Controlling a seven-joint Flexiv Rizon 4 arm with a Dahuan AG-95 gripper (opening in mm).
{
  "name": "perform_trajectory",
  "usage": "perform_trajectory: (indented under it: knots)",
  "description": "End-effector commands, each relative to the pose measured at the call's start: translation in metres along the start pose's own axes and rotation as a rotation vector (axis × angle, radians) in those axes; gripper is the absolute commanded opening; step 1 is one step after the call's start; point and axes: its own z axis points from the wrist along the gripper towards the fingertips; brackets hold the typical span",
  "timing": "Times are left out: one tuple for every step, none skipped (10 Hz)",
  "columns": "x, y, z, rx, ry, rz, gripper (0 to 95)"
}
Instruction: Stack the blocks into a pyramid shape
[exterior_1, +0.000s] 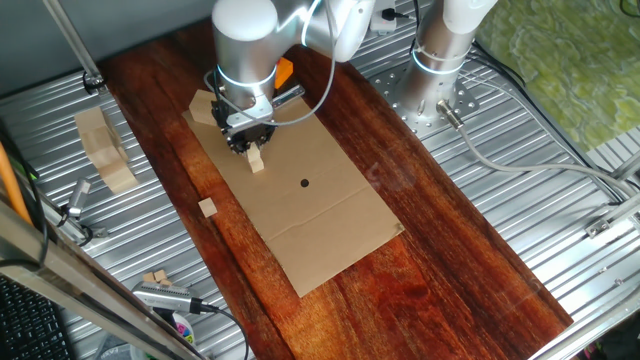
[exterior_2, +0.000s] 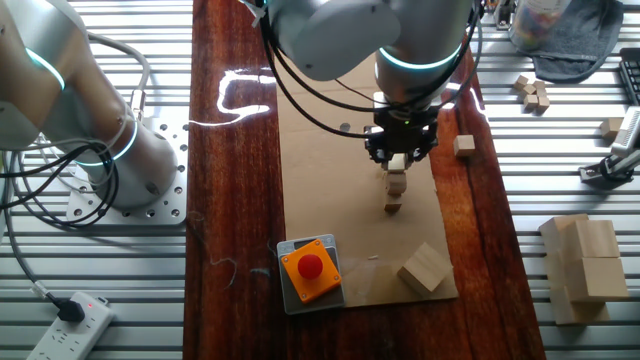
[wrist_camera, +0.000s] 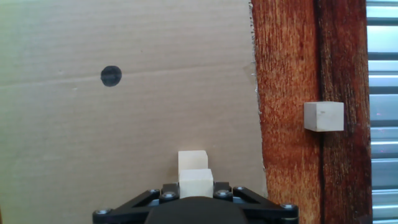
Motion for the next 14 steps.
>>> perform_trajectory:
  knots:
    - [0.0000,0.0000,0.0007,0.007,0.002,-0.002,0.0]
    - [0.0000,0.0004,0.0009,0.009,0.001,-0.001,0.0]
    - [0.0001,0.0008,0.0013,0.011,0.001,-0.003,0.0]
    - [0.0003,0.0008,0.0018,0.014,0.001,-0.005,0.0]
    - [0.0004,0.0009,0.0023,0.017,0.001,-0.007,0.0]
    - [0.0006,0.0008,0.0029,0.019,0.001,-0.007,0.0]
    - [0.0009,0.0007,0.0039,0.020,0.001,-0.008,0.0]
    - [0.0011,0.0008,0.0045,0.022,0.001,-0.009,0.0]
    - [0.0013,0.0009,0.0052,0.023,0.001,-0.009,0.0]
    - [0.0014,0.0009,0.0055,0.023,-0.001,-0.011,0.0]
    - [0.0015,0.0009,0.0057,0.023,-0.001,-0.012,0.0]
    - [0.0015,0.0009,0.0057,0.024,-0.001,-0.013,0.0]
    - [0.0015,0.0010,0.0058,0.024,-0.001,-0.014,0.0]
    - [0.0016,0.0016,0.0061,0.024,-0.001,-0.015,0.0]
